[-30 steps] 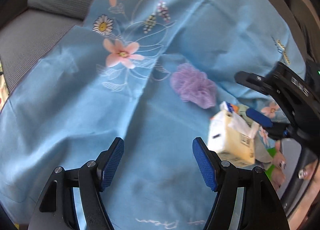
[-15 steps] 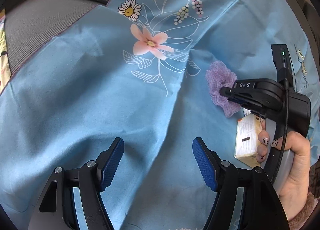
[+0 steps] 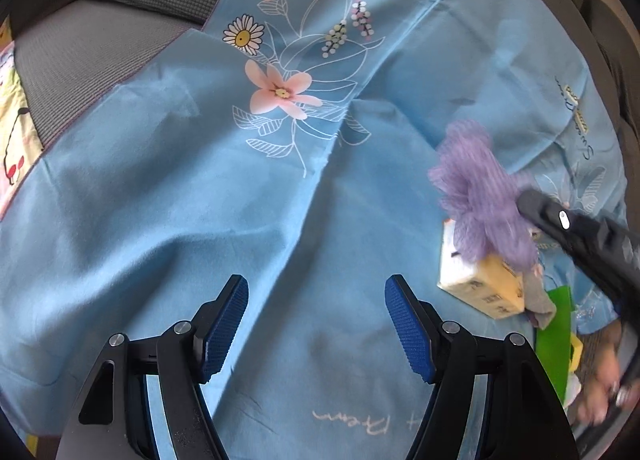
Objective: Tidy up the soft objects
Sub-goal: 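Close the right gripper on the purple bath puff, then lift the bath puff with the right gripper and carry it over the box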
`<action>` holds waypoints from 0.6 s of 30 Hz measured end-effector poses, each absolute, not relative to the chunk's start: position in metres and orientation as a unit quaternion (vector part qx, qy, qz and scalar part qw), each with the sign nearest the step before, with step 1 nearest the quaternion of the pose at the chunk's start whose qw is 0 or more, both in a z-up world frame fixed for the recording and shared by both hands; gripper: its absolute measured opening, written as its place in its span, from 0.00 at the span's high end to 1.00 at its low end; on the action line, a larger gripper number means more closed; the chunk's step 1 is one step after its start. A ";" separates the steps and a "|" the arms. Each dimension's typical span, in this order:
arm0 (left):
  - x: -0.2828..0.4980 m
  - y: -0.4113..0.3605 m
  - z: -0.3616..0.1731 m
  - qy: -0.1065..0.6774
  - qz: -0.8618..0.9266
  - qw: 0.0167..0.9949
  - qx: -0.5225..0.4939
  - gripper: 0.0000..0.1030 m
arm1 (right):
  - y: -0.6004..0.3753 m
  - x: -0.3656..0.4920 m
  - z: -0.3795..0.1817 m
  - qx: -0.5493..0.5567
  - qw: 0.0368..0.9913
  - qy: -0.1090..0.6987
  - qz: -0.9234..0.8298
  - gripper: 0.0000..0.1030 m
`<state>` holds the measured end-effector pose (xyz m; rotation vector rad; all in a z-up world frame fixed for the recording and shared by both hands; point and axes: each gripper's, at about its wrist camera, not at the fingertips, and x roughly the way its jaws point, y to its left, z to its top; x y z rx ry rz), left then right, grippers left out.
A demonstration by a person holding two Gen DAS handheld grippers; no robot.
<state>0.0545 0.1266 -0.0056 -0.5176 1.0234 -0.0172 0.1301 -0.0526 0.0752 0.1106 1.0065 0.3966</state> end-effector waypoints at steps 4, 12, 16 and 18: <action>0.041 0.120 0.004 0.481 -0.017 0.840 -0.250 0.31 | -0.065 0.073 0.081 0.022 0.860 0.467 0.203 0.95; 0.020 0.090 0.006 0.508 -0.052 0.832 -0.218 0.31 | -0.093 0.004 0.029 -0.018 0.833 0.516 0.199 0.94; 0.013 0.074 -0.001 0.527 -0.066 0.823 -0.201 0.31 | -0.109 -0.006 0.009 0.023 0.814 0.548 0.195 0.88; 0.010 0.069 -0.006 0.535 -0.072 0.818 -0.198 0.31 | -0.118 -0.010 0.006 0.051 0.810 0.552 0.190 0.75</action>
